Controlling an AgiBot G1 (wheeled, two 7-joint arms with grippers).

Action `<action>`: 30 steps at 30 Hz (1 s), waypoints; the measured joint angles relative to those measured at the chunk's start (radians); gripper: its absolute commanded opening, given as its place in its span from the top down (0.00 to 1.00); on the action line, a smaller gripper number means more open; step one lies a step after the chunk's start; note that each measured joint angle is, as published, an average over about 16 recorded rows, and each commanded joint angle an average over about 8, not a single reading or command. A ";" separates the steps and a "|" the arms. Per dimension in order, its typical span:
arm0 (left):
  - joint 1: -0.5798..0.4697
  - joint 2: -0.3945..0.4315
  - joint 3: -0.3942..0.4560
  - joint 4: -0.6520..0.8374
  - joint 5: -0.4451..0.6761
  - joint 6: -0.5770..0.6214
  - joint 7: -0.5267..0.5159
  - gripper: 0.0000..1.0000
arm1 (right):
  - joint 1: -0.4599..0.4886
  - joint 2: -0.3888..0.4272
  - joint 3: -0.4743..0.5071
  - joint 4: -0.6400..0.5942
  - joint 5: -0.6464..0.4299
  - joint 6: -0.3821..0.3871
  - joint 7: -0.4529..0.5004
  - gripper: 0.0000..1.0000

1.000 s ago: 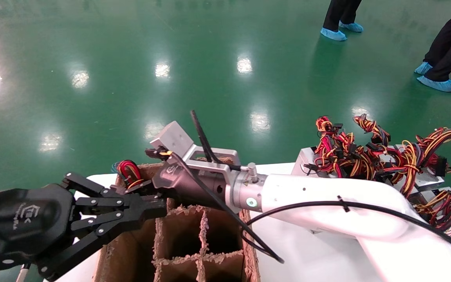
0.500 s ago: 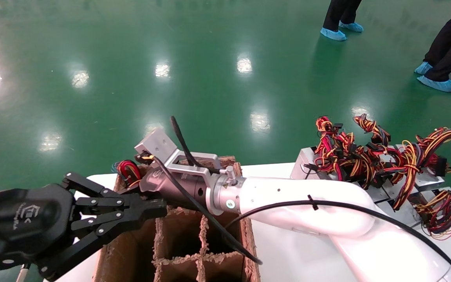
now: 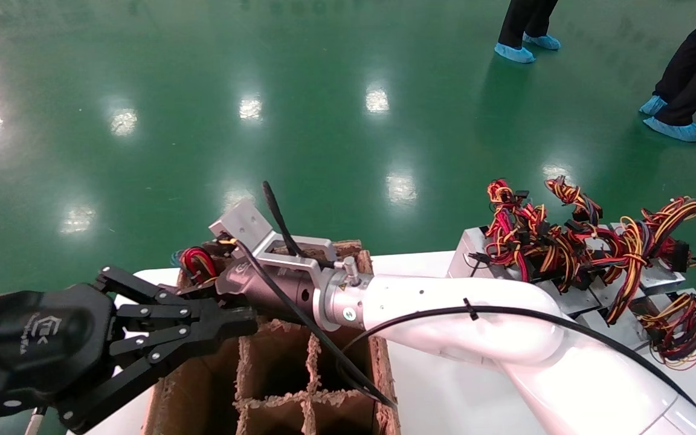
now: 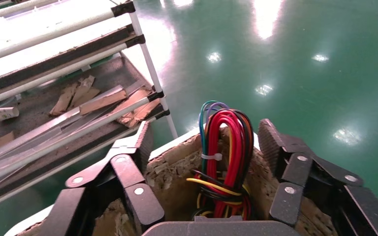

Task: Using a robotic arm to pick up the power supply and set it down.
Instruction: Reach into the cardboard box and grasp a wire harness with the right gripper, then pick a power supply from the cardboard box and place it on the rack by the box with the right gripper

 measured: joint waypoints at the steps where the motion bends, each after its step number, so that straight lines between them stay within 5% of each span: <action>1: 0.000 0.000 0.000 0.000 0.000 0.000 0.000 1.00 | 0.002 0.000 -0.007 -0.003 0.008 0.004 -0.004 1.00; 30: 0.000 0.000 0.000 0.000 0.000 0.000 0.000 1.00 | 0.022 0.043 -0.050 -0.034 0.173 0.031 -0.112 1.00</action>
